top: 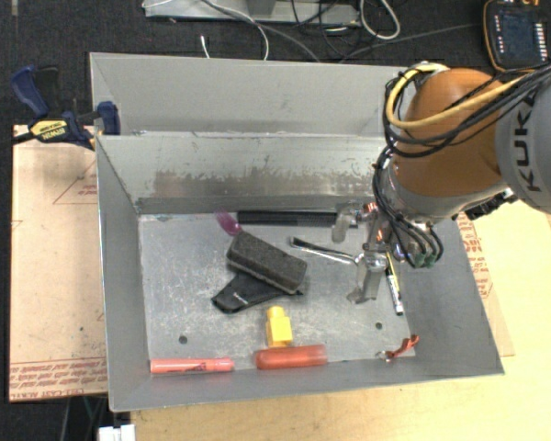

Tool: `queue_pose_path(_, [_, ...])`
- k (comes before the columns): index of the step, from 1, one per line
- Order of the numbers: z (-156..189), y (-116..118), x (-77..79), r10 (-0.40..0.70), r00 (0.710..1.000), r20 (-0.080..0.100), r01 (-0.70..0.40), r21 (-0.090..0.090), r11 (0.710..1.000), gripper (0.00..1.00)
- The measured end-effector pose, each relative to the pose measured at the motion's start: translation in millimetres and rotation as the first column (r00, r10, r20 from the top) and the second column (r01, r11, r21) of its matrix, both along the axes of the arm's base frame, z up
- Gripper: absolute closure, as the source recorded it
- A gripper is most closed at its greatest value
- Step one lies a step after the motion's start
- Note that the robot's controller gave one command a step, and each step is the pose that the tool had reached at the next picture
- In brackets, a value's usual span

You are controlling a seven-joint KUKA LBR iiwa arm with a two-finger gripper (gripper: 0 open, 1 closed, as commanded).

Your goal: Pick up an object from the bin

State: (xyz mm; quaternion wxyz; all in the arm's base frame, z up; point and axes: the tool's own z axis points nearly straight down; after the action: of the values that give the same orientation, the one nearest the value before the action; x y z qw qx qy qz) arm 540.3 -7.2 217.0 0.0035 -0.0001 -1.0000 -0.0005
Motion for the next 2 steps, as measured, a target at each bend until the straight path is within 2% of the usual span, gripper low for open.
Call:
queue_pose_path(1, [5,0,1.5,0.0,1.0,0.008,0.0,0.0,1.0,0.0])
queue_pose_path(2, [-138,52,36.5,-0.15,0.989,0.01,0.15,0.002,0.989,0.0])
